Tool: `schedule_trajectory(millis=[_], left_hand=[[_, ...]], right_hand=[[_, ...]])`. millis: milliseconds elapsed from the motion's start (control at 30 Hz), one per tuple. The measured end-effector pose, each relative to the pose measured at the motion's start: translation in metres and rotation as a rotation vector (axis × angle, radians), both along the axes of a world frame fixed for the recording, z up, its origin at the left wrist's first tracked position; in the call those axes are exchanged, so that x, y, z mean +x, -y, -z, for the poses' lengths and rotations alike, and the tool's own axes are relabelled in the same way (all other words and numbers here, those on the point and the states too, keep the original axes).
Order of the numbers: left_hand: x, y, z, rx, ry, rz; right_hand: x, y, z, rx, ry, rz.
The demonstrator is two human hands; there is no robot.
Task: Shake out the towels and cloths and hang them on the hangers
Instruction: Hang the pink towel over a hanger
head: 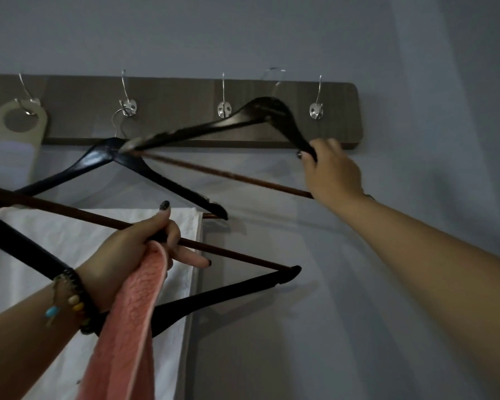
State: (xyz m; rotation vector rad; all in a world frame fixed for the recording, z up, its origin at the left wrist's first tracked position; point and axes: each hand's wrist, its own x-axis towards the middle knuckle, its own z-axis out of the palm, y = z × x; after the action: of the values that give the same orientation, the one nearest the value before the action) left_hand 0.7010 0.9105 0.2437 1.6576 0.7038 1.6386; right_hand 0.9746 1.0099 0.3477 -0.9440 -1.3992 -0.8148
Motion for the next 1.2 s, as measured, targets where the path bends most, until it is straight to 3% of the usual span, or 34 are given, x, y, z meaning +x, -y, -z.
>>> schedule_trajectory(millis=[233, 600, 967, 1133, 1200], left_hand=[[-0.016, -0.001, 0.002, -0.033, -0.025, -0.012], [-0.049, 0.015, 0.013, -0.06, -0.06, -0.067], [-0.048, 0.003, 0.022, -0.067, -0.03, -0.078], [-0.03, 0.008, 0.05, -0.054, 0.05, -0.118], [-0.02, 0.008, 0.062, -0.063, 0.092, -0.089]], right_hand=[[-0.059, -0.011, -0.008, -0.018, 0.239, -0.01], [-0.084, -0.027, -0.015, -0.099, 0.016, -0.168], [-0.057, -0.039, 0.009, -0.194, 0.185, -0.164], [-0.051, -0.027, 0.019, -0.221, 0.099, -0.121], [-0.051, -0.013, 0.034, -0.142, 0.099, -0.1]])
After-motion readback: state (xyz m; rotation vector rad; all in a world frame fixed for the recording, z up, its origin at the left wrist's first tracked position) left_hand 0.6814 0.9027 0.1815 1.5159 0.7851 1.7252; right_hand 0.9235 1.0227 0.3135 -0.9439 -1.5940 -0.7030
